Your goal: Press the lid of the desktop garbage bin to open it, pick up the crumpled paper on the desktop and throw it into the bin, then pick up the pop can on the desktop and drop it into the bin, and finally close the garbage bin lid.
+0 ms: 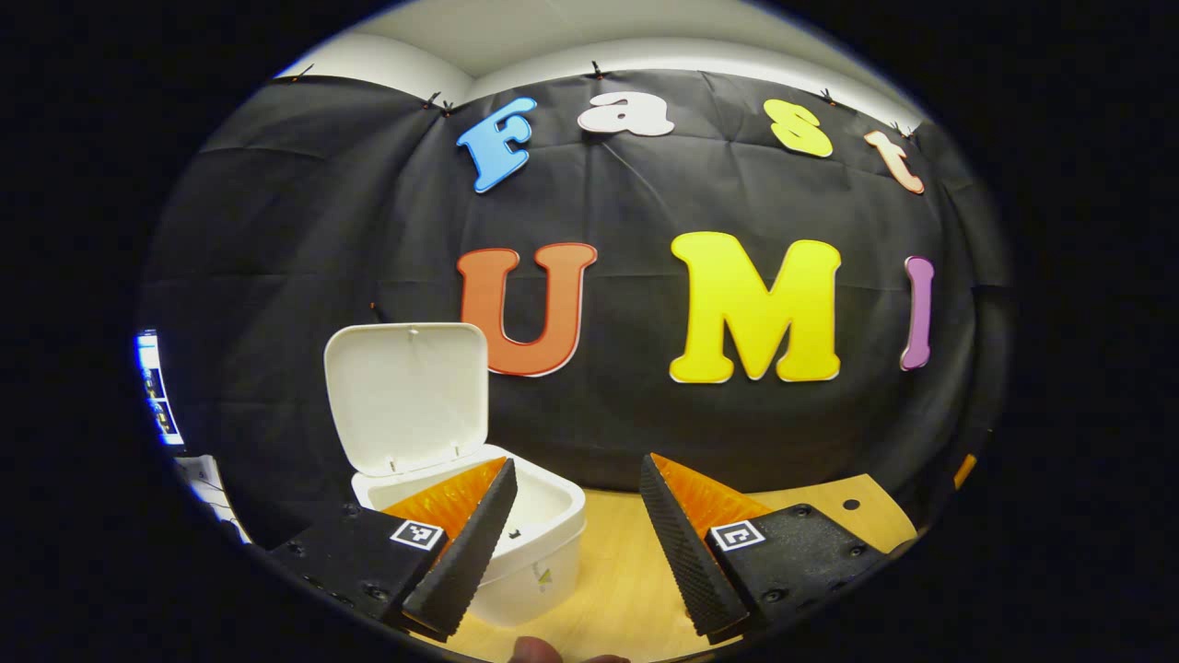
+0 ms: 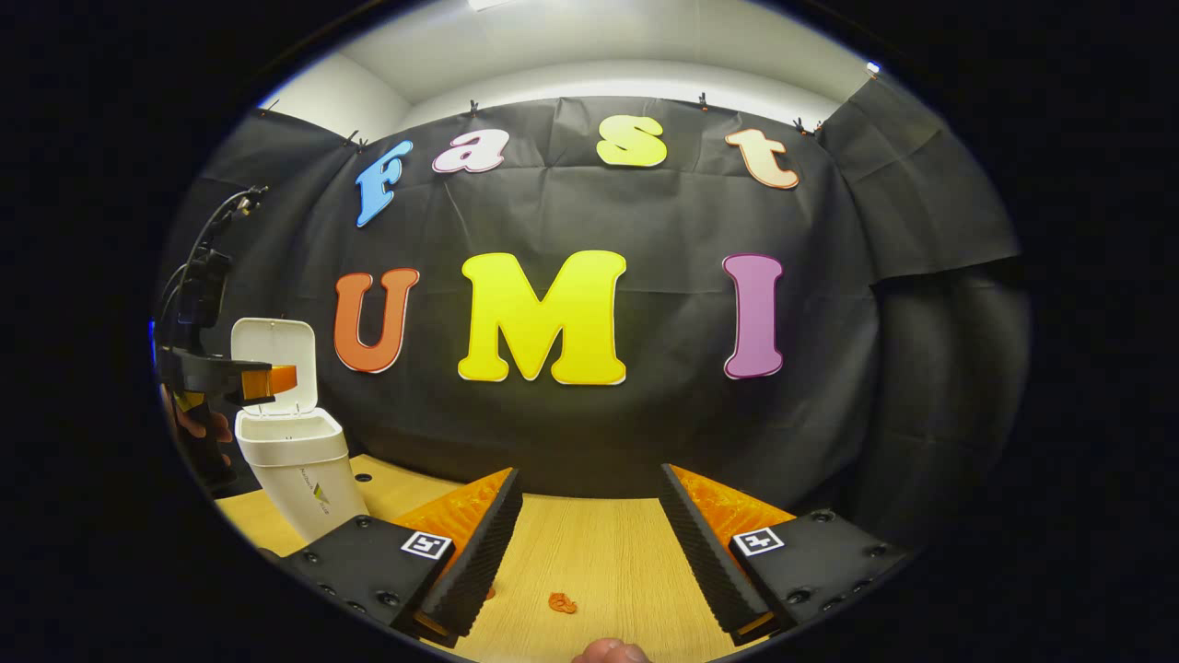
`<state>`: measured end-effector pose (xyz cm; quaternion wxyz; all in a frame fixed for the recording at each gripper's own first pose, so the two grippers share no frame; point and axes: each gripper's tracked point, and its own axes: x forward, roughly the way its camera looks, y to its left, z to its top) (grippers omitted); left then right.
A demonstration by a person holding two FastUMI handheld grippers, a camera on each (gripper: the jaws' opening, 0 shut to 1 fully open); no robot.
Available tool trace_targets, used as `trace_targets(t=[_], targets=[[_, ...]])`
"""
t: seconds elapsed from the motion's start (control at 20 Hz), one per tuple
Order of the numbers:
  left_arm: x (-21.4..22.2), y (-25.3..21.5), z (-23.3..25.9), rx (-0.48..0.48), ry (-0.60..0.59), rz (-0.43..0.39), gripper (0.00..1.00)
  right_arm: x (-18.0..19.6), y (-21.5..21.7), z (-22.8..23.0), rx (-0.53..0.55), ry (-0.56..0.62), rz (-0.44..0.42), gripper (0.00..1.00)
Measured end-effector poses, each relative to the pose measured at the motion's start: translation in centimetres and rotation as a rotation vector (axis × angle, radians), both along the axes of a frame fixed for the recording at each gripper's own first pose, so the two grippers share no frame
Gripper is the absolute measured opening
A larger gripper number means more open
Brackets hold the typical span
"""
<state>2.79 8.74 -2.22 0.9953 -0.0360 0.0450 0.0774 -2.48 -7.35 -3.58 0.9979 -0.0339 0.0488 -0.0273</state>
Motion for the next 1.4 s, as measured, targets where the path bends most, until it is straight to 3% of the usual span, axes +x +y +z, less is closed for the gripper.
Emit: trace_targets(t=[0.05,0.1,0.4,0.6,1.1,1.4], targets=[[-0.2,-1.0,-0.3,-0.007,0.002,-0.025,1.0,0.0,-0.2,-0.2,-0.001,0.005,0.0,0.94],[-0.6,-1.7,-0.6,-0.009,0.003,-0.045,0.93,-0.1,-0.3,-0.5,-0.002,0.01,0.001,0.94],[-2.8,-5.6,-2.6,0.012,0.031,-0.171,0.96,-0.5,-0.8,-3.8,-0.022,0.096,0.038,0.95],[-4.0,-7.2,-4.5,0.009,0.08,-0.207,0.96,-1.1,-0.1,-6.9,-0.041,0.169,0.102,0.95],[-6.9,-7.9,-6.3,-0.021,0.162,-0.176,0.96,-0.1,1.0,-16.1,0.001,0.379,0.199,0.95],[-8.9,-5.4,-8.2,-0.029,0.223,-0.091,0.96,2.3,2.1,-22.6,-0.02,0.5,0.25,0.95]])
